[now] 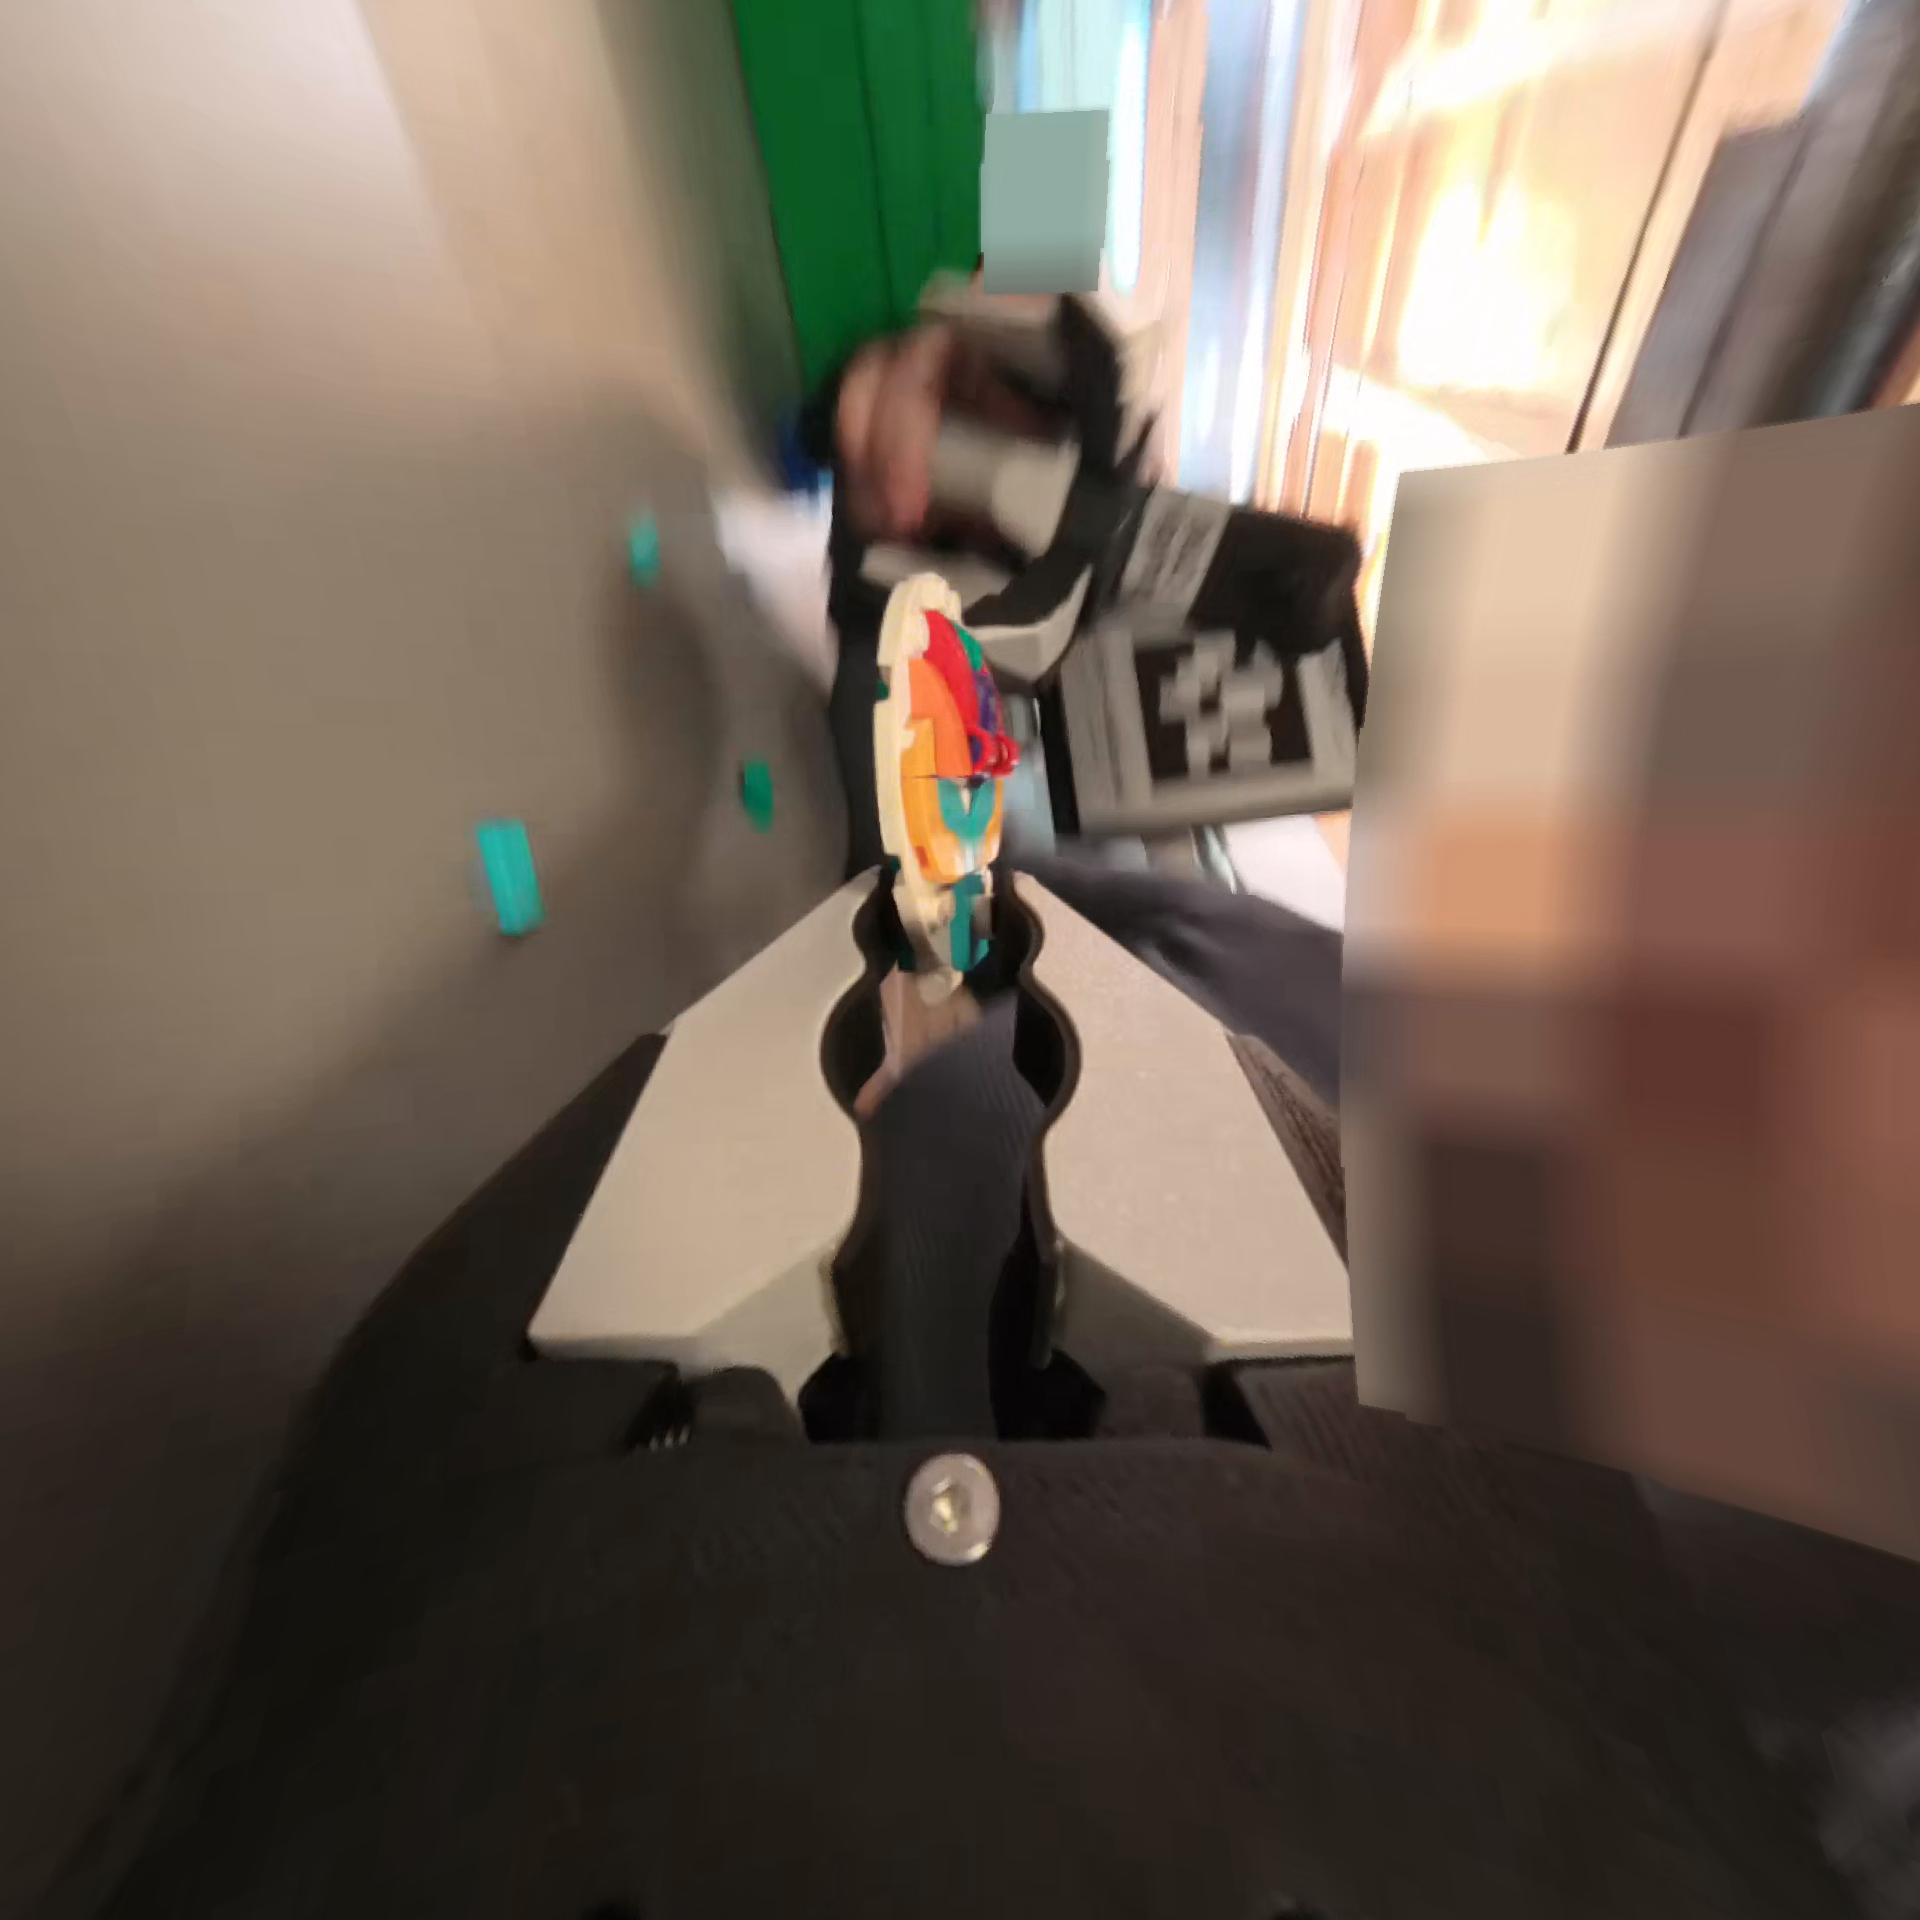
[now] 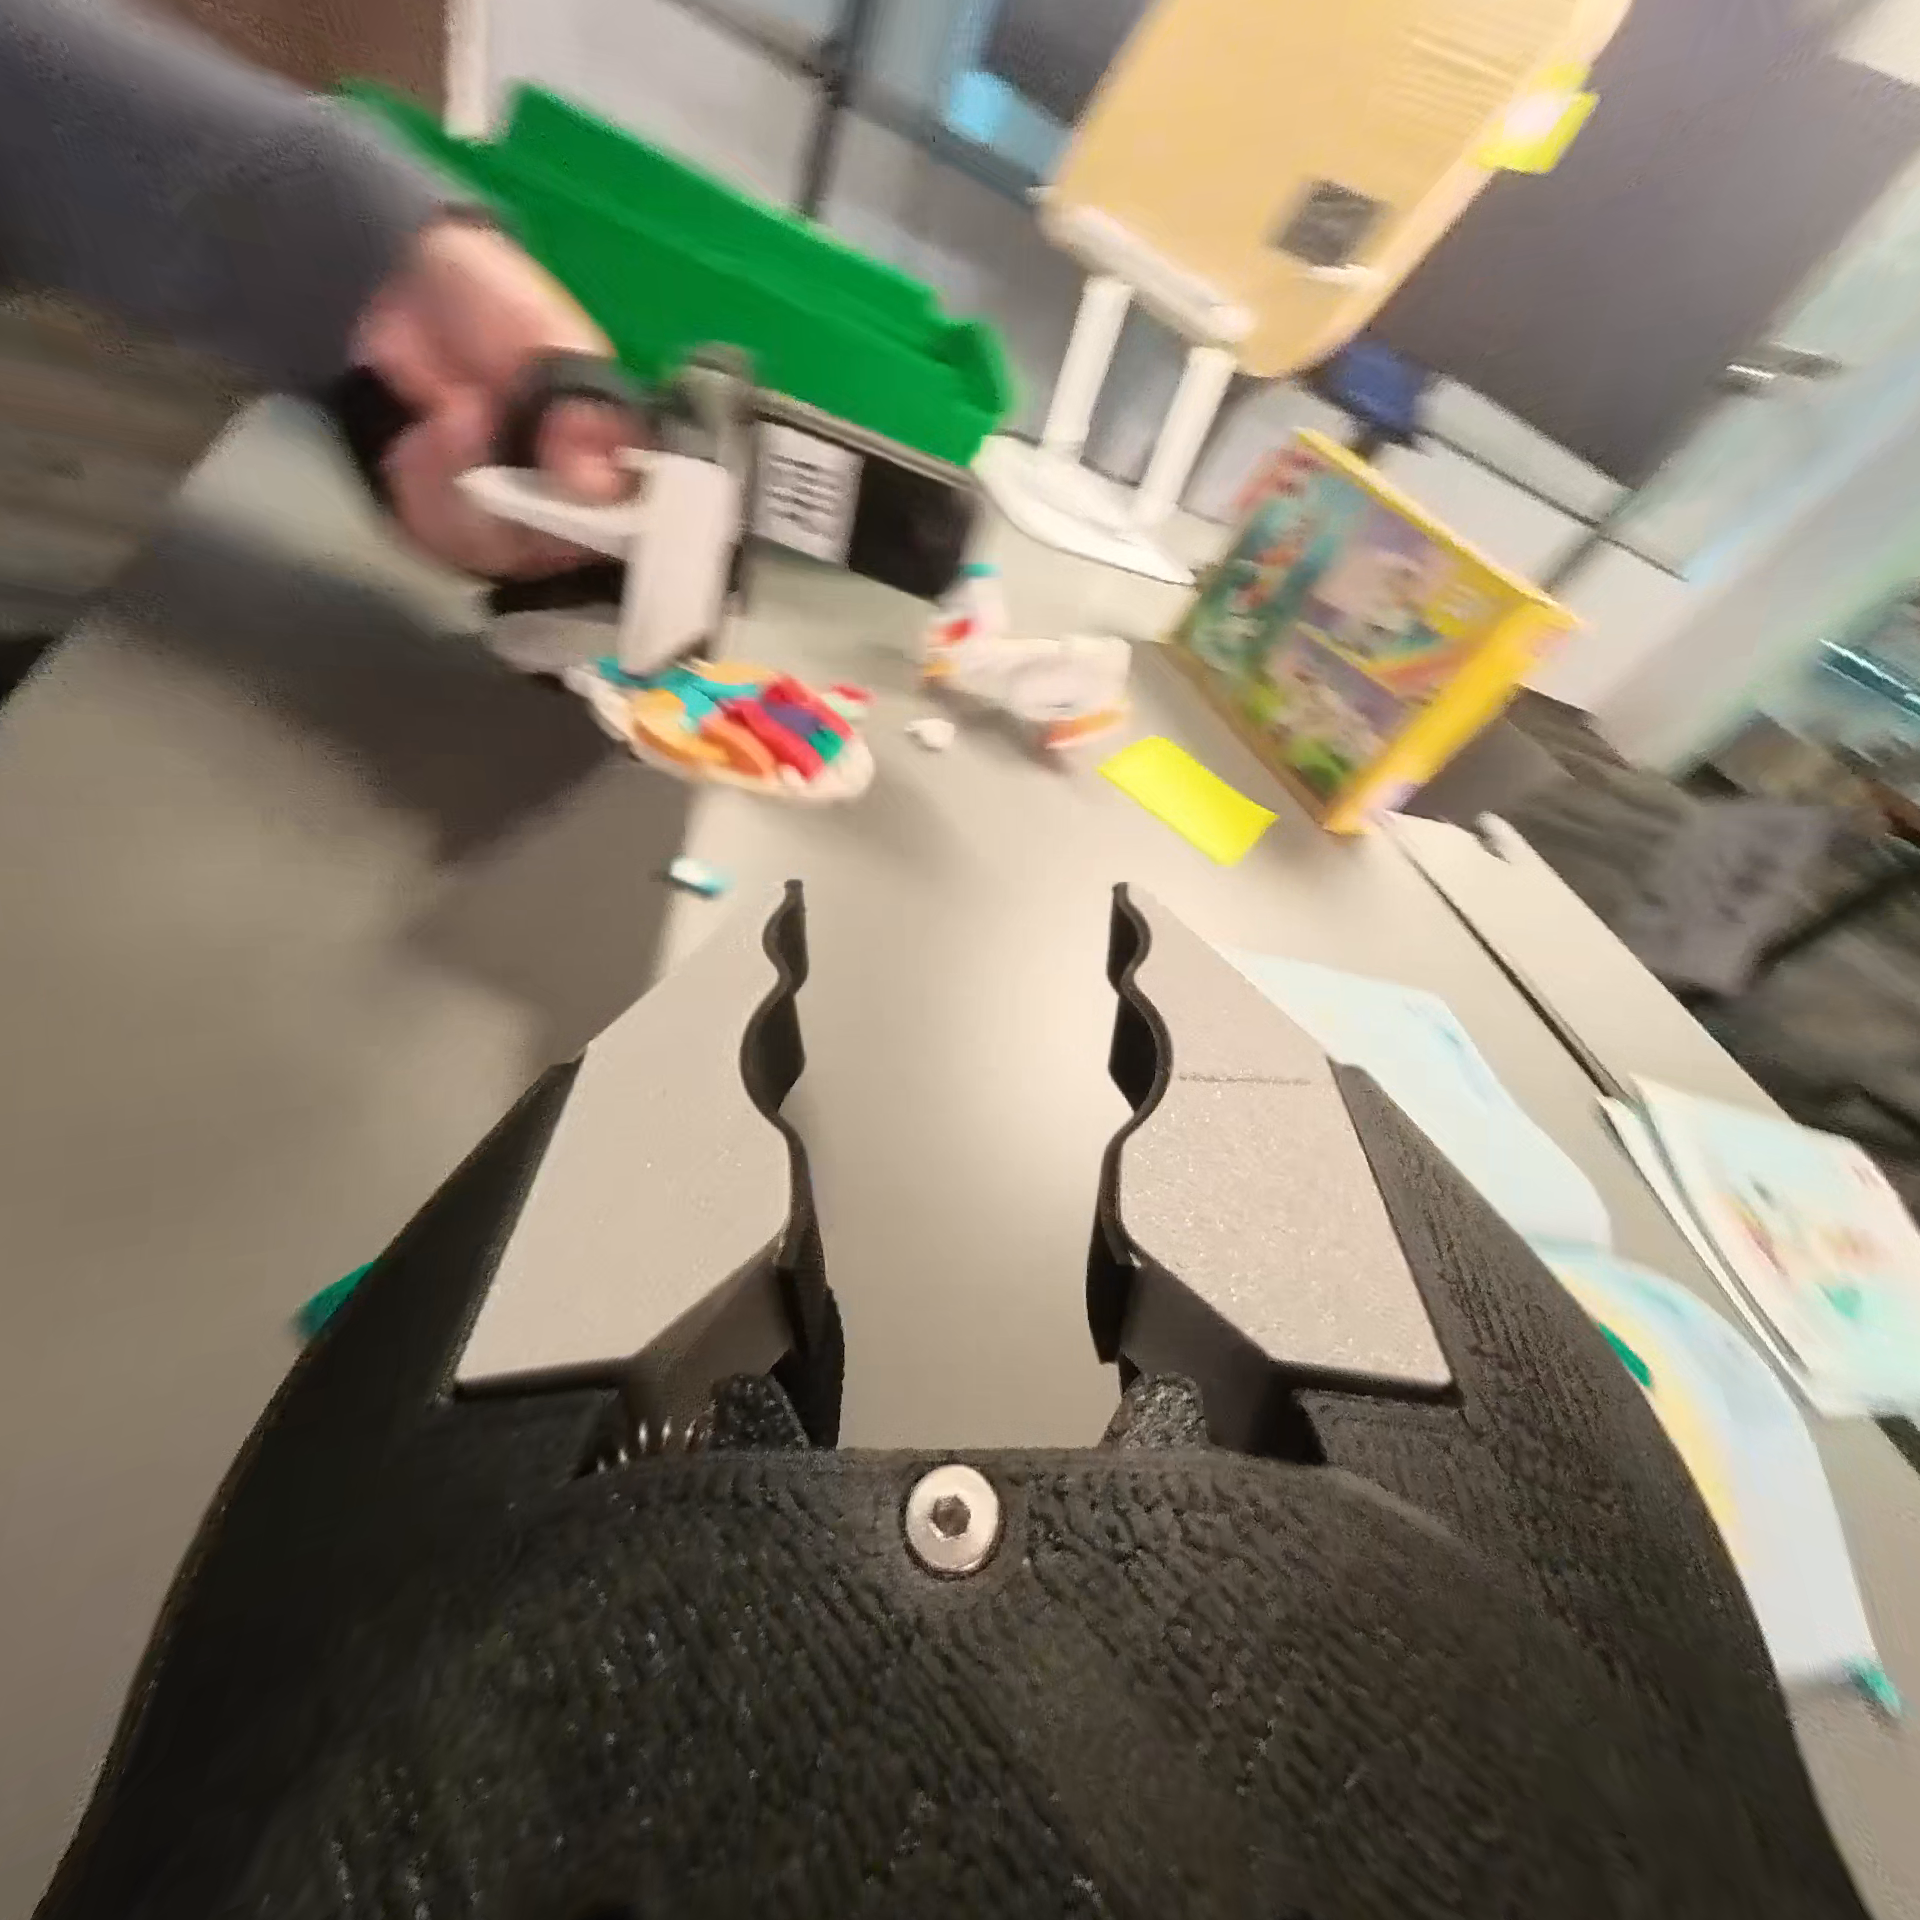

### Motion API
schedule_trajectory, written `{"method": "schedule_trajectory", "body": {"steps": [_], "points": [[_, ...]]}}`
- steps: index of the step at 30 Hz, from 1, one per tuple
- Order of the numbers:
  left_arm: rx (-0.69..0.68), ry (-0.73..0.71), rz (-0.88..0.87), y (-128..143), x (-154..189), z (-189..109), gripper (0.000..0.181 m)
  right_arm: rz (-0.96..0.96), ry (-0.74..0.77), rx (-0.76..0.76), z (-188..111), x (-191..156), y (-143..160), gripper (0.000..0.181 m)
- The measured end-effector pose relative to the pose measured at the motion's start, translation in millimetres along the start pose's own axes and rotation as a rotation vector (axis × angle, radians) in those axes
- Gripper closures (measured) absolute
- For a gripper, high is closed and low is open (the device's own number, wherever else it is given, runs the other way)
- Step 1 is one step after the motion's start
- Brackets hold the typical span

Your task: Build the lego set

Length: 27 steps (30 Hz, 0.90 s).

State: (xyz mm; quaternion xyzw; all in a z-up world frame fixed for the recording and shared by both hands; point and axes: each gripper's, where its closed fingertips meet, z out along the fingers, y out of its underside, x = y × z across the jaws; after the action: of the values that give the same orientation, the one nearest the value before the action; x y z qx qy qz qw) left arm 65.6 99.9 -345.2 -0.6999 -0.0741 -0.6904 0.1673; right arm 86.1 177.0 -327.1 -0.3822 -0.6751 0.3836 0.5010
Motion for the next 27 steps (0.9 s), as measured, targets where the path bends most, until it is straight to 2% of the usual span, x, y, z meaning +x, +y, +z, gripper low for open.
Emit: {"method": "schedule_trajectory", "body": {"steps": [2, 4, 7, 9, 11, 14, 17, 19, 23, 27], "points": [[0.115, 0.027, 0.044, -10, 7, -6, 0.164, 0.027, 0.091, 0.007, -2, 16, 3, 0.124], [0.184, -0.006, 0.077, -18, 3, -9, 0.164, 0.047, 0.171, 0.042, -6, 29, 2, 0.125], [0.194, -0.108, 0.153, -26, -6, -2, 0.164, 0.095, 0.257, 0.127, -12, 41, -4, 0.125], [0.197, -0.115, 0.22, -34, 1, 7, 0.164, 0.149, 0.239, 0.164, -14, 40, -7, 0.127], [0.215, -0.155, 0.358, -42, 7, 15, 0.164, 0.297, 0.11, 0.205, -11, 29, -16, 0.128], [0.198, -0.199, 0.52, -43, 15, 27, 0.164, 0.654, -0.142, 0.309, -8, 16, -36, 0.133], [0.191, -0.199, 0.628, -40, 23, 36, 0.164, 0.898, -0.288, 0.222, 7, 5, -27, 0.135], [0.173, -0.229, 0.667, -38, 21, 41, 0.164, 1.006, -0.402, 0.207, 12, -7, -28, 0.143], [0.159, -0.274, 0.712, -33, 15, 47, 0.164, 1.07, -0.493, 0.202, 14, -19, -34, 0.161], [0.212, -0.297, 0.789, -33, 26, 43, 0.162, 1.004, -0.49, 0.184, 14, -20, -46, 0.162]]}}
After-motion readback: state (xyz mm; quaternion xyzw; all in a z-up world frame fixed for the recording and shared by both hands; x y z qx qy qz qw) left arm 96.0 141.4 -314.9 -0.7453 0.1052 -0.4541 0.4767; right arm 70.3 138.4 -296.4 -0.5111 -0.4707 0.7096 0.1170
